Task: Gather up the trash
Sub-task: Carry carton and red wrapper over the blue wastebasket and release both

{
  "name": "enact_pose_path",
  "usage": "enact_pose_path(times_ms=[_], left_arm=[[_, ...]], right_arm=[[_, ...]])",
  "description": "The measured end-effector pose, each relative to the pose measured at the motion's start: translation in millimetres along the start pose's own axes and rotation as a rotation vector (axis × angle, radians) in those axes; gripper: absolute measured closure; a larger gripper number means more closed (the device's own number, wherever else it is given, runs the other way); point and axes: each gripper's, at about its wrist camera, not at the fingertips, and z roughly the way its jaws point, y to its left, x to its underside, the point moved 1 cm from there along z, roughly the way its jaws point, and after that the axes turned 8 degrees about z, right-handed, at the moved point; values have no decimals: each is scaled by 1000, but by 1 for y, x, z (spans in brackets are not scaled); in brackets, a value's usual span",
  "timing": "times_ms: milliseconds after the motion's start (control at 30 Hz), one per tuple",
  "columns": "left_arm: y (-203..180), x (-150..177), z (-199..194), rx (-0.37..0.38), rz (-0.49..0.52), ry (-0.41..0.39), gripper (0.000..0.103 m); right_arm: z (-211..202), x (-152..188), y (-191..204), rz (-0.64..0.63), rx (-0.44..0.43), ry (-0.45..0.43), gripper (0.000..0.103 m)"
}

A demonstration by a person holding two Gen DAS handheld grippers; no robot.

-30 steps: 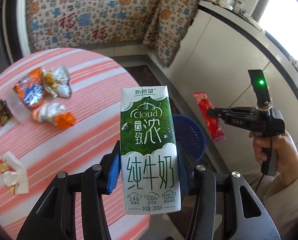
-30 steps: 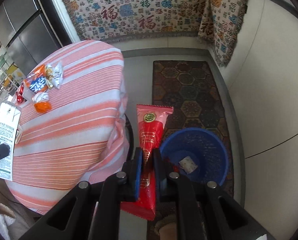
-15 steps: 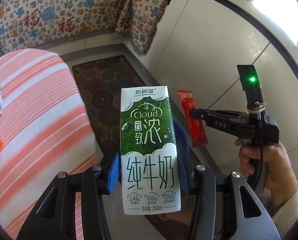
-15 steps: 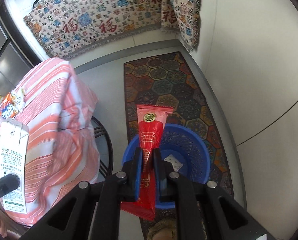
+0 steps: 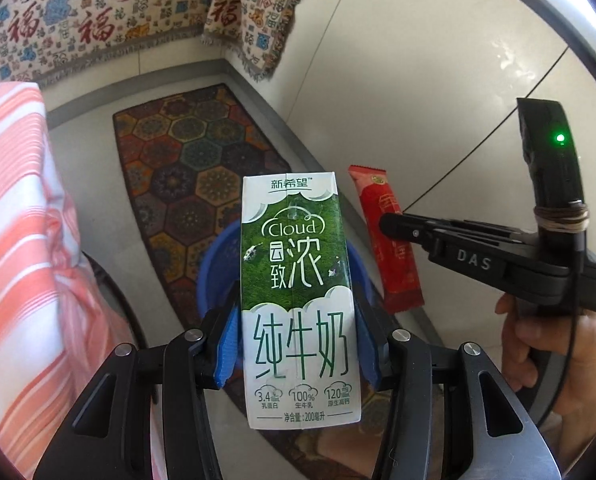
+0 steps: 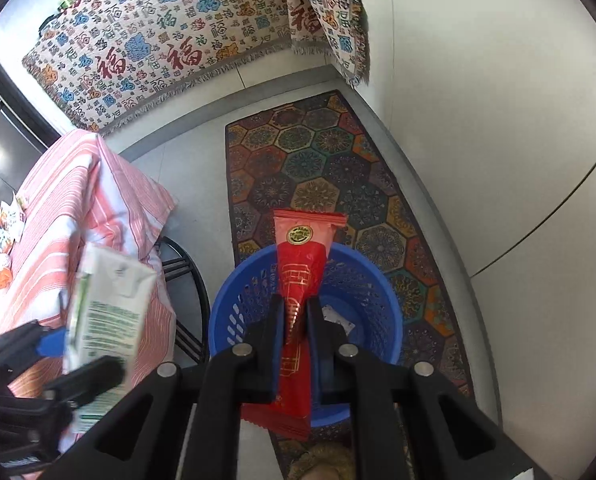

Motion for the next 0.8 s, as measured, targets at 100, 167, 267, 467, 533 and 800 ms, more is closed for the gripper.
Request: enact_pose_path(times_ms=[100, 167, 267, 467, 533, 800], left_arm=[[-2, -1, 9, 2, 1, 7, 53], [-3, -3, 16, 8, 1, 16, 53], [-5, -6, 25, 13, 7, 21, 52], [-8, -9, 42, 9, 20, 22, 45], [-8, -12, 48, 23, 12, 23, 29], [-5, -11, 33, 25, -17, -3, 27]], right_arm=[[4, 0, -3, 16, -12, 8, 92], [5, -1, -3, 9, -11, 11, 92], [8, -3, -5, 11, -5, 14, 92], [13, -8, -10, 30, -5, 23, 88], [15, -9, -11, 34, 12, 17, 83], [7, -13, -22, 73, -5, -13, 42]])
